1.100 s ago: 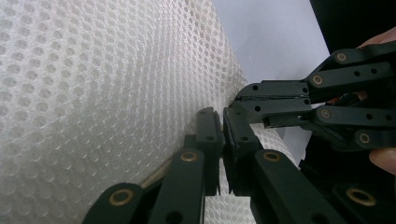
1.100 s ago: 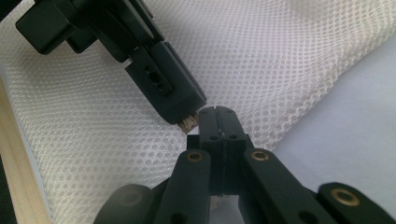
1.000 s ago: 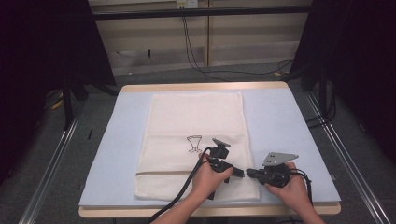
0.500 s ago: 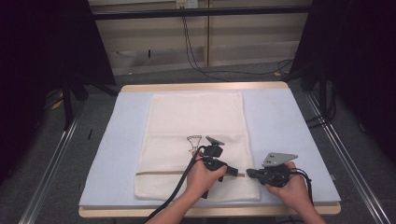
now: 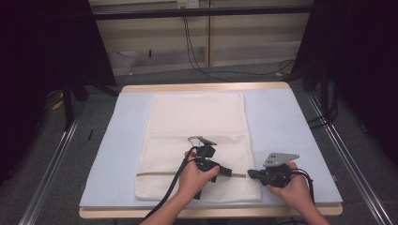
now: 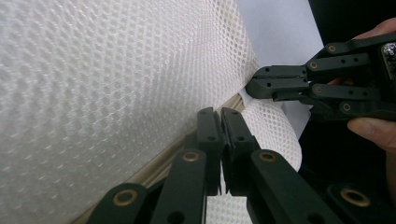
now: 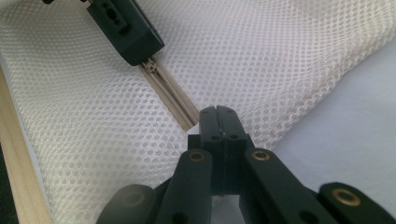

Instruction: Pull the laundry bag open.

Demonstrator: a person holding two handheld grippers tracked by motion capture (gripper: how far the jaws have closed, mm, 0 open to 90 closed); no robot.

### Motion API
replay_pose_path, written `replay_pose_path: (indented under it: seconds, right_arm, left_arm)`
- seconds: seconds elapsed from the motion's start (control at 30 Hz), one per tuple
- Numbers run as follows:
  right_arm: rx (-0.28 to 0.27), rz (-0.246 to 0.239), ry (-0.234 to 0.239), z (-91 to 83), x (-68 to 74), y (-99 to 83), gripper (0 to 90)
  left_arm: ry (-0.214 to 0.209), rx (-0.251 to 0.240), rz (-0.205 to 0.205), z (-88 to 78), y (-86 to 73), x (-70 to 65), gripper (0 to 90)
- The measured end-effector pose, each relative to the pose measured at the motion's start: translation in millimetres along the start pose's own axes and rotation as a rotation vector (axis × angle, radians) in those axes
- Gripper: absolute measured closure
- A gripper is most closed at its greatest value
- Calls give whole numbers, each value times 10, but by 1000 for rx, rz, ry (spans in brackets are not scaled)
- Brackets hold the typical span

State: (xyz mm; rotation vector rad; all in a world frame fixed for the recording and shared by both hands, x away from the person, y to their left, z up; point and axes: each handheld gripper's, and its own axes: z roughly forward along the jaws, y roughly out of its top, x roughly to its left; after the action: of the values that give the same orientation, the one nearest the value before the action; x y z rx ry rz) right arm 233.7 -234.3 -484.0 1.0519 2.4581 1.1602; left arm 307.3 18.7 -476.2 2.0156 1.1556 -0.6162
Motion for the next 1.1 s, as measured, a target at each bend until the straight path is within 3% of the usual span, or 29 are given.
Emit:
replay_pose_path:
  seconds: [0.47,0.73,1.1]
  right_arm:
    - [-20,12,14,2,-18,-25,900]
    - [-10,-9,-16,3,26,-9,900]
    - [-7,-4,-10,1,19,-8,900]
  left_arm:
    - [-5,-7,-16,-217,-45,121,875]
    - [8,-6,-9,-333,-74,193,874]
    - [10,-11,-13,-378,-95,231,875]
